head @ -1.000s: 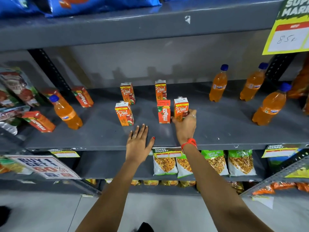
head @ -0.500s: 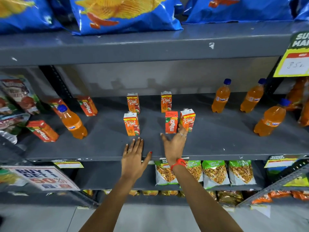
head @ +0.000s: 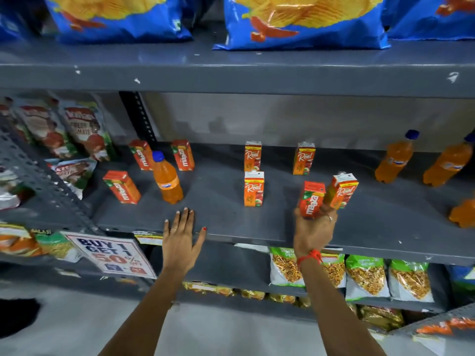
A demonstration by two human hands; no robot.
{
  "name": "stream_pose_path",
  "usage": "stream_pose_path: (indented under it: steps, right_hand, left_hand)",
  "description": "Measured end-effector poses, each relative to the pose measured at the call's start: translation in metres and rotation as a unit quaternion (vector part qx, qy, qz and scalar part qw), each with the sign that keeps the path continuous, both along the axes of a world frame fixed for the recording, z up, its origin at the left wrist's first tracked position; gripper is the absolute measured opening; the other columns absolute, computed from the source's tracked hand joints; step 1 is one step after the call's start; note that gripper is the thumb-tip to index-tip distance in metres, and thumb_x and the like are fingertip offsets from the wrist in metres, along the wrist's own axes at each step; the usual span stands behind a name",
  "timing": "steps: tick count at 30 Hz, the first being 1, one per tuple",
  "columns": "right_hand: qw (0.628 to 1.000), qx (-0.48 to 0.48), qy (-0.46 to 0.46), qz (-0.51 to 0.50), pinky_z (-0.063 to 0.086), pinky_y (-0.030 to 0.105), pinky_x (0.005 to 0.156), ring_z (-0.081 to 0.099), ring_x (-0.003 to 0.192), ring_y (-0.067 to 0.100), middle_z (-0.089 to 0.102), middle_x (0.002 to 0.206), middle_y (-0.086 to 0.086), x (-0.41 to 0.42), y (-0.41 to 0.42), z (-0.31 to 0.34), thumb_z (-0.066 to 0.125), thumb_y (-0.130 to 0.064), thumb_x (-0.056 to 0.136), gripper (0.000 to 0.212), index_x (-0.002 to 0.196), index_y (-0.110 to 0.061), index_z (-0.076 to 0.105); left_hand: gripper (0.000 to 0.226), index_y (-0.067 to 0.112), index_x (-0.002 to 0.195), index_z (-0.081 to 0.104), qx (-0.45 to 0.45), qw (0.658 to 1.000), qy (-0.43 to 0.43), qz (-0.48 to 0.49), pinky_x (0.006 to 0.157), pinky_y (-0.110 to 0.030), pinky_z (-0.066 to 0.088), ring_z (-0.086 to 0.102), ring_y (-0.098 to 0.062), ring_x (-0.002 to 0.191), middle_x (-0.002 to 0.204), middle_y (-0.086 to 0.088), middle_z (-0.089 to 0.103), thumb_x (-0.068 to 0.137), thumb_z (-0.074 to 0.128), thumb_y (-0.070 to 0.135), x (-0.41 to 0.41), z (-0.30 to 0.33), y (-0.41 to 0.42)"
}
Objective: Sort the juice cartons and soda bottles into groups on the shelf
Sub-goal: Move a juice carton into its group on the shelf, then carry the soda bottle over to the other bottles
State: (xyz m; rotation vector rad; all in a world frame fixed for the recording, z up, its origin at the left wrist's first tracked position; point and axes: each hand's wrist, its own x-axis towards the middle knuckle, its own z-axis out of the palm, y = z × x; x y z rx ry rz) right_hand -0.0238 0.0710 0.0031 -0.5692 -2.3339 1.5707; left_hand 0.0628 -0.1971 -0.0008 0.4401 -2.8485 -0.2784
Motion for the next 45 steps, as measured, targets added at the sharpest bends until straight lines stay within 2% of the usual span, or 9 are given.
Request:
stream_pose_path:
  steps: [6, 10, 18, 25, 31, 34, 37, 41, 45]
  right_hand:
    - [0.993, -0.022, 0.109, -0.034, 0.039, 0.015, 0.059, 0.064, 0.067, 0.012, 0.061, 0.074, -0.012, 0.032, -0.063, 0.007, 0.076, -0.048, 0.051, 0.051, 0.087, -0.029, 0.047]
    - [0.993, -0.011, 0.12, 0.016, 0.042, 0.013, 0.06, 0.059, 0.06, -0.002, 0.056, 0.065, -0.025, 0.038, -0.114, 0.008, 0.077, -0.053, 0.05, 0.049, 0.082, -0.034, 0.046]
    - [0.979, -0.004, 0.108, 0.17, 0.044, 0.016, 0.061, 0.064, 0.073, 0.012, 0.068, 0.087, 0.002, -0.01, -0.207, 0.02, 0.08, -0.033, 0.061, 0.045, 0.087, -0.024, 0.044]
    - [0.979, -0.005, 0.111, 0.17, 0.054, 0.031, 0.074, 0.064, 0.085, 0.019, 0.064, 0.099, 0.007, -0.031, -0.23, 0.015, 0.08, -0.026, 0.067, 0.044, 0.09, -0.023, 0.042]
    - [0.978, -0.048, 0.144, 0.146, 0.044, 0.005, 0.078, 0.055, 0.097, 0.01, 0.052, 0.111, 0.002, -0.021, -0.229, 0.017, 0.083, -0.021, 0.064, 0.059, 0.112, -0.012, 0.049]
    - [0.965, -0.05, 0.213, 0.143, 0.042, 0.003, 0.077, 0.054, 0.09, 0.004, 0.053, 0.105, -0.001, -0.01, -0.232, 0.024, 0.079, -0.019, 0.069, 0.047, 0.107, -0.017, 0.052]
    - [0.948, -0.053, 0.199, 0.242, 0.049, 0.009, 0.077, 0.058, 0.089, 0.003, 0.06, 0.098, -0.007, -0.006, -0.24, 0.034, 0.076, -0.021, 0.072, 0.035, 0.102, -0.023, 0.057]
    - [0.907, -0.081, 0.106, 0.399, 0.044, 0.012, 0.087, 0.051, 0.104, 0.004, 0.054, 0.118, -0.005, -0.013, -0.259, 0.045, 0.078, -0.02, 0.071, 0.063, 0.127, -0.014, 0.048]
    - [0.89, -0.095, 0.072, 0.44, 0.045, 0.014, 0.084, 0.055, 0.105, 0.011, 0.056, 0.118, -0.001, -0.021, -0.274, 0.049, 0.077, -0.015, 0.071, 0.07, 0.131, -0.012, 0.04]
  left_hand:
    - [0.092, 0.008, 0.139, 0.03, -0.003, 1.0, 0.0, -0.002, 0.116, -0.047, 0.012, 0.025, -0.026, 0.139, 0.149, -0.011, 0.032, 0.078, -0.001, 0.071, 0.006, -0.003, -0.039]
    - [0.087, 0.009, 0.138, 0.032, 0.003, 1.0, 0.006, -0.015, 0.115, -0.048, 0.016, 0.029, -0.027, 0.138, 0.147, -0.01, 0.035, 0.081, 0.003, 0.069, 0.004, -0.006, -0.043]
    - [0.075, 0.013, 0.138, 0.032, 0.031, 0.998, 0.038, -0.027, 0.114, -0.042, 0.011, 0.027, -0.023, 0.138, 0.148, -0.005, 0.035, 0.084, 0.022, 0.064, 0.005, -0.017, -0.05]
    - [0.073, 0.017, 0.139, 0.03, 0.04, 0.998, 0.043, -0.022, 0.114, -0.039, 0.005, 0.025, -0.021, 0.139, 0.149, -0.002, 0.034, 0.085, 0.02, 0.065, 0.002, -0.019, -0.053]
    - [0.071, 0.016, 0.138, 0.033, 0.04, 0.997, 0.05, -0.03, 0.113, -0.04, 0.008, 0.029, -0.022, 0.138, 0.147, -0.003, 0.037, 0.085, 0.026, 0.062, 0.001, -0.024, -0.055]
    - [0.071, 0.015, 0.138, 0.032, 0.043, 0.997, 0.053, -0.034, 0.115, -0.036, 0.002, 0.028, -0.022, 0.138, 0.148, -0.003, 0.036, 0.086, 0.026, 0.062, 0.0, -0.025, -0.056]
    - [0.071, 0.015, 0.139, 0.031, 0.047, 0.996, 0.058, -0.04, 0.113, -0.034, -0.003, 0.027, -0.023, 0.139, 0.148, -0.003, 0.036, 0.086, 0.023, 0.063, 0.0, -0.026, -0.057]
    - [0.074, 0.015, 0.138, 0.032, 0.051, 0.996, 0.061, -0.039, 0.114, -0.041, 0.007, 0.026, -0.022, 0.139, 0.148, -0.004, 0.036, 0.085, 0.019, 0.065, 0.001, -0.026, -0.056]
    - [0.074, 0.015, 0.138, 0.032, 0.044, 0.997, 0.054, -0.04, 0.113, -0.042, 0.008, 0.028, -0.023, 0.138, 0.147, -0.004, 0.037, 0.085, 0.018, 0.065, 0.001, -0.023, -0.056]
